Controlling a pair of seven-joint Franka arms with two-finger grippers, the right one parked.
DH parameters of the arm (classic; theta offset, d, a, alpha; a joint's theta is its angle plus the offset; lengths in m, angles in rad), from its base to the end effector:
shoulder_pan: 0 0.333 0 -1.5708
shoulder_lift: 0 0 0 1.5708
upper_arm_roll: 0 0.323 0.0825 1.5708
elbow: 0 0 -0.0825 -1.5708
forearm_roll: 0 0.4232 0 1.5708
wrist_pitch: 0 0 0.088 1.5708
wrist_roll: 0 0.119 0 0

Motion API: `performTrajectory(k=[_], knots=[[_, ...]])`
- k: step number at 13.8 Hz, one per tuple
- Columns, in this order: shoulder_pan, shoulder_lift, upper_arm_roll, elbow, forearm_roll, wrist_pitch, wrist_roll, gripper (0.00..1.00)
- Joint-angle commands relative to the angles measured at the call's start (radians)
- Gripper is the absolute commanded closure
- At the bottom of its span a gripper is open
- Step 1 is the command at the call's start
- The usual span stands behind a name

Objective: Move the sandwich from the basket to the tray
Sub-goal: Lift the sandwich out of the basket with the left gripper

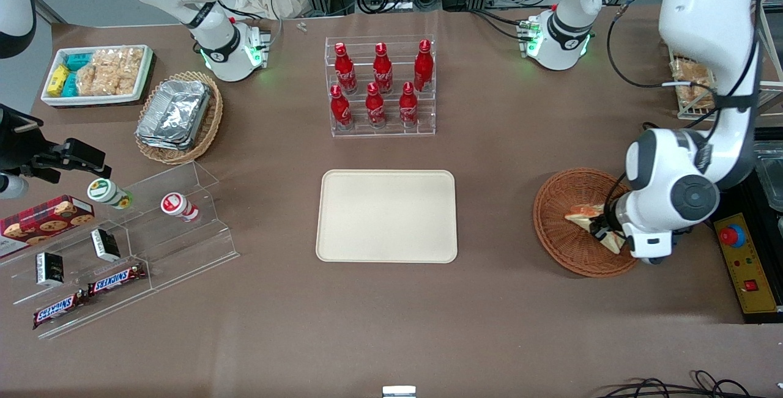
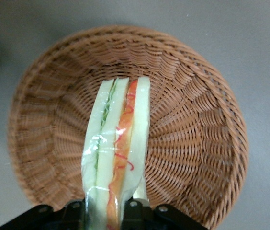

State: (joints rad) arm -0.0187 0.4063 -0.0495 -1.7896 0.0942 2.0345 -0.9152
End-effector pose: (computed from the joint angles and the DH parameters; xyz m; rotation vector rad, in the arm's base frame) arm 0.6618 -0.0371 0.2852 -2.7698 -1.1719 0.1699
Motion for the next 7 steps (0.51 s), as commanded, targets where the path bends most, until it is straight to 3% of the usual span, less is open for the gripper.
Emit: performTrajectory(k=[1,4,7], knots=[[0.000,-0.063,-0.006,0.111,0.003,-0.190,0.080,1.00],[-0.001,-0.064,-0.041,0.319,-0.026,-0.477,0.162,1.00],[-0.001,-0.069,-0.101,0.450,-0.085,-0.609,0.168,1.00]])
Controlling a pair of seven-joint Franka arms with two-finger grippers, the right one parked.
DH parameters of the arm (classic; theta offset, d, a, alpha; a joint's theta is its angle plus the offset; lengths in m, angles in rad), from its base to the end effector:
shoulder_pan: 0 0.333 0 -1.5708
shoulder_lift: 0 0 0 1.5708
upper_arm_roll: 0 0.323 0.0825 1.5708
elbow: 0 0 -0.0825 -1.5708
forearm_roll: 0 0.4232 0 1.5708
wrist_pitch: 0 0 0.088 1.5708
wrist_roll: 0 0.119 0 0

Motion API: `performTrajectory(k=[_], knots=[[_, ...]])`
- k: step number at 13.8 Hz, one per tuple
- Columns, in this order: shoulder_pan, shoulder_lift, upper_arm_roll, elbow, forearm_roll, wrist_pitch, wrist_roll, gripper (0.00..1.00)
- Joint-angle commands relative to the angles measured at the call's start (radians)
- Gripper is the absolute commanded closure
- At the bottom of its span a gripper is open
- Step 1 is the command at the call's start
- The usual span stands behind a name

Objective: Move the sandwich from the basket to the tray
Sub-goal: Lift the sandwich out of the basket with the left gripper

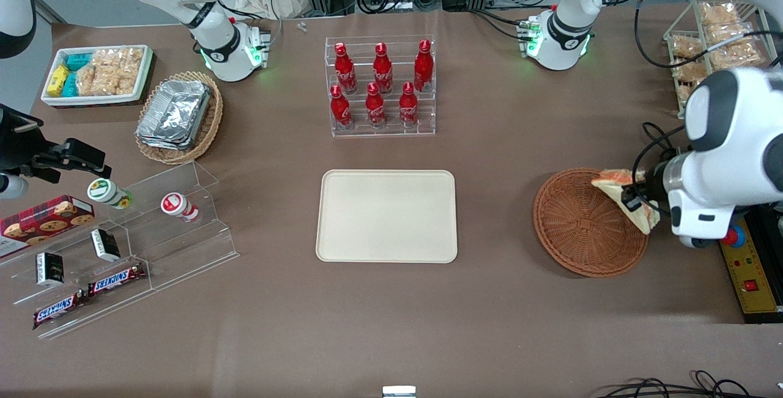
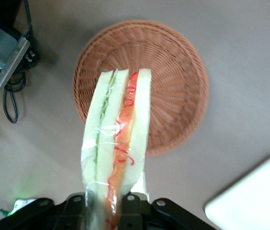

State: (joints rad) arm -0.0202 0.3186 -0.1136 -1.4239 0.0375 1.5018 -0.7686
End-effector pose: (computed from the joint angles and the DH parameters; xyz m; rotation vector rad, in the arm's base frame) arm 0.6632 -0.0752 0.4874 -2.8684 -0.9415 0.3248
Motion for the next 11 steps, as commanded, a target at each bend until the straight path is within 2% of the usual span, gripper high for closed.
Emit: performTrajectory(k=[1,3,6,9,11], knots=[[-0.001,0.013,-0.082,0.095,-0.028,-0.078,0.022,1.00],[-0.001,0.023,-0.185,0.094,-0.027,-0.054,0.023,1.00],[-0.021,0.075,-0.303,0.051,-0.015,0.110,0.022,1.00],[-0.116,0.123,-0.302,-0.033,-0.005,0.334,0.000,1.00],[-0.159,0.172,-0.302,-0.056,-0.002,0.389,-0.003,1.00]])
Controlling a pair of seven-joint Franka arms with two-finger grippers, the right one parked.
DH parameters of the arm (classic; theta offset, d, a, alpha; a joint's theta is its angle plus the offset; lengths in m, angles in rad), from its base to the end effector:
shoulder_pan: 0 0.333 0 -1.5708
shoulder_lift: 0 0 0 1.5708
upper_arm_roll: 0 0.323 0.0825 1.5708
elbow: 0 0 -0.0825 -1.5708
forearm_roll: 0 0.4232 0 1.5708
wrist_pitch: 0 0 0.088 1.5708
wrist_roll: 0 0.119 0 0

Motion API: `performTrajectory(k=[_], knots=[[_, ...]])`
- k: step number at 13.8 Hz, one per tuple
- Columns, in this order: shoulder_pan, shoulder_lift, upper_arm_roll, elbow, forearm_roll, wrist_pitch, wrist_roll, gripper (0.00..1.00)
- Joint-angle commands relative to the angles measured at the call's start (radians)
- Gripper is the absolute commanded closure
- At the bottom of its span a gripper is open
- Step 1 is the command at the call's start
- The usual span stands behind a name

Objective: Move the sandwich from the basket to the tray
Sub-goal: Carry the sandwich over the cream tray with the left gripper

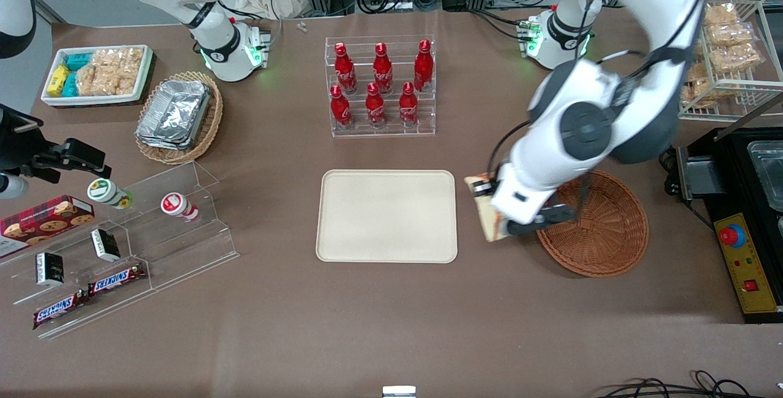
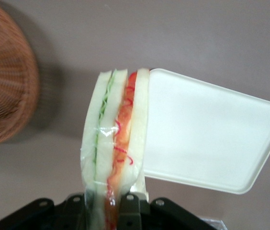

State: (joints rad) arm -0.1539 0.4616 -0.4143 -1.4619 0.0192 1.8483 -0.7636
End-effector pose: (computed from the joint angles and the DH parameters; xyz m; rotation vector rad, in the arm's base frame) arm 0.6298 -0.3489 0.4145 3.0111 0.3406 -0.1969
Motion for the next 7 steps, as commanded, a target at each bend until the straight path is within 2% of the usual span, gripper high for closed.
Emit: performTrajectory(k=[1,7], knots=[[-0.038,0.057,-0.001,-0.018,0.040,0.075,-0.008,1.00],[-0.130,0.241,0.000,-0.014,0.166,0.265,-0.017,1.00]])
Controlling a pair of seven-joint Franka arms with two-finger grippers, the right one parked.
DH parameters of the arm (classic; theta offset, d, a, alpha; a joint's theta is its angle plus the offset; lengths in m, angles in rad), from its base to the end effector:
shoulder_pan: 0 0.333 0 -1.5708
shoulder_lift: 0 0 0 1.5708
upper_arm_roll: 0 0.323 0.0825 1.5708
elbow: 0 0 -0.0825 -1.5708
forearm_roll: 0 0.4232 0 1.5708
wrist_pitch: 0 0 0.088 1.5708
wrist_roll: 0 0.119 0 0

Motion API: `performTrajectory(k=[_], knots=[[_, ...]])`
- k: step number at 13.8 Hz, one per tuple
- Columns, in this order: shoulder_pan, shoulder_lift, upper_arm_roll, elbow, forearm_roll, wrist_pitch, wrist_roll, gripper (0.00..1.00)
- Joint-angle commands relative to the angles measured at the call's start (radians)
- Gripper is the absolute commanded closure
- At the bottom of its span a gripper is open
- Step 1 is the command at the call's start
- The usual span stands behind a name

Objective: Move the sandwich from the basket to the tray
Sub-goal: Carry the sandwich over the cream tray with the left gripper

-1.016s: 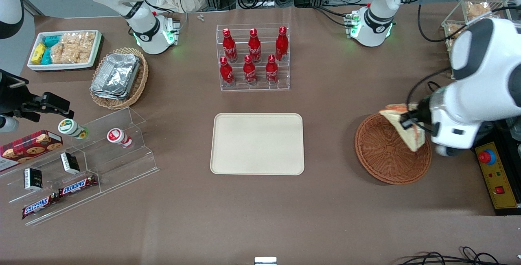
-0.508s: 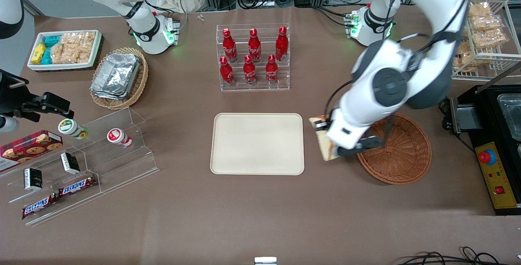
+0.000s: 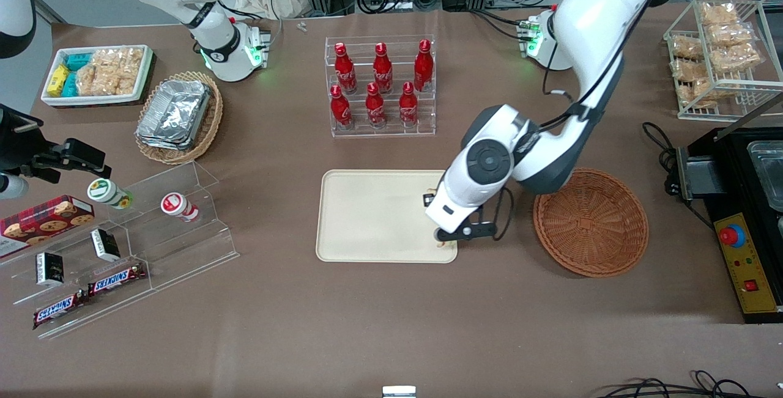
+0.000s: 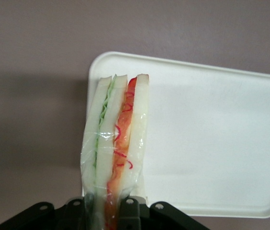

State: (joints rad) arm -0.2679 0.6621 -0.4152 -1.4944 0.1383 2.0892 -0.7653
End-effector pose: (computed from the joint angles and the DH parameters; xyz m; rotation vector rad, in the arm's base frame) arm 0.6108 -0.4266 0.2789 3.0434 0.1372 -0.1451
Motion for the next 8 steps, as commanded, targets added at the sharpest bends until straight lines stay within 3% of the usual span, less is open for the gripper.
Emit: performTrajectory(k=[1,5,6,7,8], knots=[[-0.023,0.065,0.001,0.023,0.078,0.032,-0.019,1.00],[-0.039,0.129,0.004,0.028,0.092,0.063,-0.005,1.00],[-0.039,0.129,0.006,0.029,0.092,0.063,-0.002,0.96],[-0.040,0.139,0.007,0.037,0.092,0.063,-0.002,0.77],[-0.043,0.145,0.012,0.040,0.101,0.061,-0.005,0.52]])
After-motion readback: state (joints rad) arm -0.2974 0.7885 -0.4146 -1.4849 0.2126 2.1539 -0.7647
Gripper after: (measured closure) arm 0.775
